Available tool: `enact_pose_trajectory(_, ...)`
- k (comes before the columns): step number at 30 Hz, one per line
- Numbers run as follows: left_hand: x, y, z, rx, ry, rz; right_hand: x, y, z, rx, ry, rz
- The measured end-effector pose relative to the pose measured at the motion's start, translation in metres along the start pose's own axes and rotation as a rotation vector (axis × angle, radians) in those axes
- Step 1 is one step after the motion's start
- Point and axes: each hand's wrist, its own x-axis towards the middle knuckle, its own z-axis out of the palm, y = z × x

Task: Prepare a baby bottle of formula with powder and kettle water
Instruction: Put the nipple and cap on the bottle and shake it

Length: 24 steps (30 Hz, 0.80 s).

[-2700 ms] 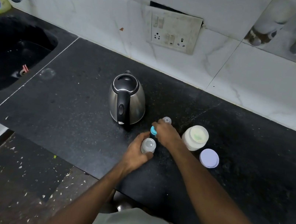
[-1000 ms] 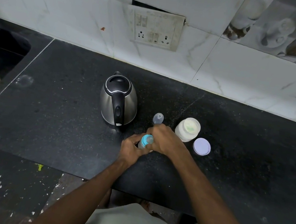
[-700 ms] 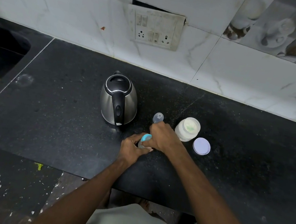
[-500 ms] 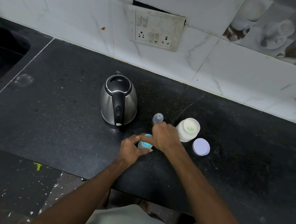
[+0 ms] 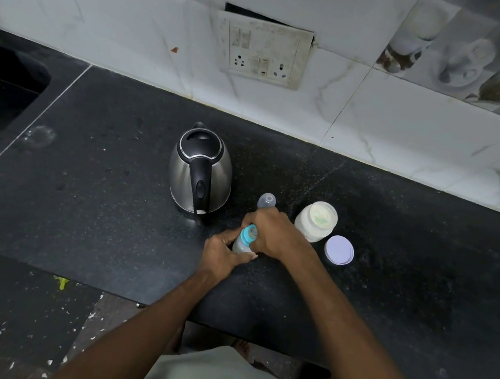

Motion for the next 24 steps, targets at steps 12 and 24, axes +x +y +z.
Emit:
enact_pose_trajectory(12,0.000,0.001,0.000,0.011,0.009,-0.007,0.003,-0.009,0.010,-0.119,0.065,0.023)
enact_pose_trajectory(24,0.003,-0.005,0.000,0.044,0.033,-0.018,0.004,0.006,0.019,-0.165,0.022,-0.079)
